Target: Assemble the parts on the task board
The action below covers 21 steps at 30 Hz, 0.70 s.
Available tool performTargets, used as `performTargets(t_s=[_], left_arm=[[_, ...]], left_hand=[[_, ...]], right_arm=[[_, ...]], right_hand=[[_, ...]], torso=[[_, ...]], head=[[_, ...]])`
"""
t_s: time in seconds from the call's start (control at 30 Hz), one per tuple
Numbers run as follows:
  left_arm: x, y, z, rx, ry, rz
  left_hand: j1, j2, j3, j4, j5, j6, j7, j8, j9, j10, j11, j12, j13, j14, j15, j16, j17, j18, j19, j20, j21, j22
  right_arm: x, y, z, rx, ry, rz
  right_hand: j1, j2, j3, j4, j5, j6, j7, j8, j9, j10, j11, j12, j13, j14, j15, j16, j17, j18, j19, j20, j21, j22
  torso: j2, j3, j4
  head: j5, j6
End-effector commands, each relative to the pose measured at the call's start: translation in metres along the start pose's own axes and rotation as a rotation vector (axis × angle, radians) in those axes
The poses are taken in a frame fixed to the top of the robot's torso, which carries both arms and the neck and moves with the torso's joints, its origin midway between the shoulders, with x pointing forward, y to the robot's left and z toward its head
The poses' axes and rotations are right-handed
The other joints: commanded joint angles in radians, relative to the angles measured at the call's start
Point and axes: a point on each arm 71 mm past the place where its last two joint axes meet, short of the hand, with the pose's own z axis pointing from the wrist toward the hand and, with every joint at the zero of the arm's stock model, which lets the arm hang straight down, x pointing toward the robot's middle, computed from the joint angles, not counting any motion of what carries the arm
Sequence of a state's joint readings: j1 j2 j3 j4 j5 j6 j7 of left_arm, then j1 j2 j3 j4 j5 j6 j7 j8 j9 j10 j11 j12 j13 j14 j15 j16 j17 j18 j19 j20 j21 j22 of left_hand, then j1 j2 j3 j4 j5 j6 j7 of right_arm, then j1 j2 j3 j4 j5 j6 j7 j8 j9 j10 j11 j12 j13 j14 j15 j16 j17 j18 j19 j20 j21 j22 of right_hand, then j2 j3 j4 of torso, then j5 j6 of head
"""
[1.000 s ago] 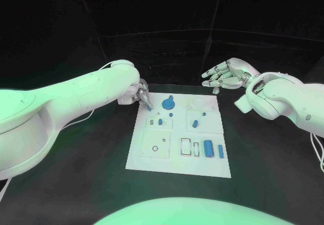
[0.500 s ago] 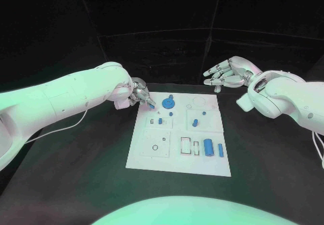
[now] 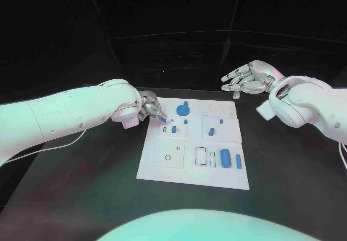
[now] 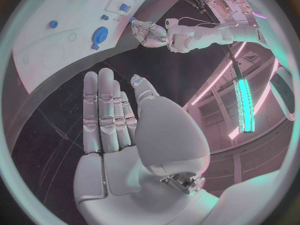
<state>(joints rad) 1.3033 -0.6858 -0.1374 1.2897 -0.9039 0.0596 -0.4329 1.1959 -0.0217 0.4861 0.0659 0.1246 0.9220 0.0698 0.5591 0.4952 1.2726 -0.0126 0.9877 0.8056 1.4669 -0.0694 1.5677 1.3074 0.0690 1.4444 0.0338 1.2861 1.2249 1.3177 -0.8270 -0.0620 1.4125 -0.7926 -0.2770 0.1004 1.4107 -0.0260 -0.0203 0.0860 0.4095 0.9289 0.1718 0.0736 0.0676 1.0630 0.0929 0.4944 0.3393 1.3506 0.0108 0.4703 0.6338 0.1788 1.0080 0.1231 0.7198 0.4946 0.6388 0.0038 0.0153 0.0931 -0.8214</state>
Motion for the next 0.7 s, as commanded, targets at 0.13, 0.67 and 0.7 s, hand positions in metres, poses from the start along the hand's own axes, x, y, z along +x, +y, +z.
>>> performTargets(t_s=[0.13, 0.67, 0.7], left_arm=[[0.005, -0.002, -0.003, -0.001, -0.086, 0.118], [0.025, -0.004, 0.002, -0.032, -0.038, 0.204], [0.025, -0.004, 0.002, -0.034, -0.036, 0.207]], left_hand=[[-0.011, -0.005, 0.146, -0.136, 0.006, 0.002, -0.009, 0.010, 0.002, 0.012, -0.004, 0.007, -0.002, 0.104, -0.006, 0.003, 0.263, 0.009, 0.008, 0.000, 0.008, 0.004], [-0.021, -0.014, 0.162, -0.140, 0.009, 0.005, -0.011, 0.018, 0.003, 0.019, -0.006, 0.013, 0.003, 0.104, -0.008, 0.003, 0.263, 0.008, 0.010, -0.002, 0.011, 0.008], [-0.021, -0.014, 0.162, -0.140, 0.009, 0.005, -0.011, 0.018, 0.003, 0.019, -0.006, 0.013, 0.003, 0.104, -0.008, 0.003, 0.263, 0.008, 0.010, -0.002, 0.011, 0.008]], right_arm=[[0.000, 0.002, 0.001, -0.007, 0.002, 0.004], [0.001, 0.003, 0.001, -0.009, 0.002, 0.005], [0.001, 0.003, 0.001, -0.010, 0.002, 0.005]], right_hand=[[0.008, -0.002, 0.008, -0.002, 0.009, 0.003, 0.005, 0.000, 0.001, -0.001, -0.002, -0.003, -0.005, 0.006, 0.004, -0.008, 0.002, 0.005, 0.008, 0.002, -0.007, -0.002], [0.010, -0.002, 0.011, -0.003, 0.013, 0.003, 0.005, 0.000, 0.001, -0.001, -0.002, -0.004, -0.007, 0.007, 0.004, -0.009, 0.003, 0.005, 0.008, 0.002, -0.008, -0.002], [0.010, -0.002, 0.011, -0.003, 0.013, 0.003, 0.005, 0.000, 0.001, -0.001, -0.002, -0.004, -0.007, 0.007, 0.004, -0.009, 0.003, 0.005, 0.008, 0.002, -0.008, -0.002]], torso=[[0.000, -0.0003, -0.0030], [0.002, -0.0003, -0.0044], [0.002, -0.0003, -0.0045]], head=[[0.008, -0.001], [0.013, 0.001], [0.014, 0.001]])
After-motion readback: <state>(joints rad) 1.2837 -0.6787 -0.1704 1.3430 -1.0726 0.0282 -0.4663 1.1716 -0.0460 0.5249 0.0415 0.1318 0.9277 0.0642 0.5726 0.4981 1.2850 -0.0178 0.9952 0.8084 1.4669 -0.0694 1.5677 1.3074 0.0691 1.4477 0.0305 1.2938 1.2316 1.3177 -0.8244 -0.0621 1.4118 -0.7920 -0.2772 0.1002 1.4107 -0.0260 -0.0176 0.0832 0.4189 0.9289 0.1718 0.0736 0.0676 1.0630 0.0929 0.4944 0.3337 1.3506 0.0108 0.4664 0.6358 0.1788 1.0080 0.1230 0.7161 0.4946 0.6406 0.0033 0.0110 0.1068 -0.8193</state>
